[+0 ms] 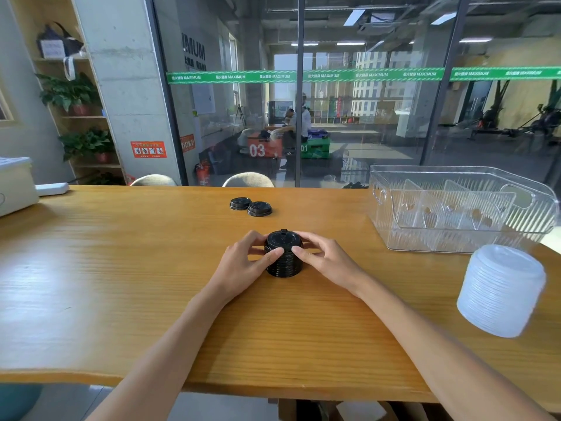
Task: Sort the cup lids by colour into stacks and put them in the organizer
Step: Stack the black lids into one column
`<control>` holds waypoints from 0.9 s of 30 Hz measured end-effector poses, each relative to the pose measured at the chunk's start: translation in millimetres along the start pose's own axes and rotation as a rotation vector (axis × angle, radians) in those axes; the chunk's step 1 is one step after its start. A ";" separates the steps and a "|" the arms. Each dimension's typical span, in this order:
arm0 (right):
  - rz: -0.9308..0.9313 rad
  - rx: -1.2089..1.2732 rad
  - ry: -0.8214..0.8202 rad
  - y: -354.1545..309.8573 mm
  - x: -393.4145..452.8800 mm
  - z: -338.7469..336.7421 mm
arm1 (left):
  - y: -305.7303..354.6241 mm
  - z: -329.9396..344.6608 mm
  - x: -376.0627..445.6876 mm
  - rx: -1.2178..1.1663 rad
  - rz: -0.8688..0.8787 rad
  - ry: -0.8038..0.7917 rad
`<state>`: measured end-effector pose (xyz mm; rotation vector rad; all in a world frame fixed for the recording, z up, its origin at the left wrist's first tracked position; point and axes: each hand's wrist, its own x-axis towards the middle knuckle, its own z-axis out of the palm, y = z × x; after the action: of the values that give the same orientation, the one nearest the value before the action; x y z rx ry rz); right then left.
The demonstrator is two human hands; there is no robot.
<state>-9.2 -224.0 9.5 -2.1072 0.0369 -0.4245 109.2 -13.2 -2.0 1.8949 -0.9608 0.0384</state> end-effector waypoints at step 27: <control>-0.003 0.001 -0.019 2.8 1.6 0.0 | 4.7 0.0 -0.1 0.004 0.046 -0.051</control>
<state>-7.4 -225.9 7.7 -2.1107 0.0226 -0.4057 106.1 -14.1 1.4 1.8857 -1.0392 0.0197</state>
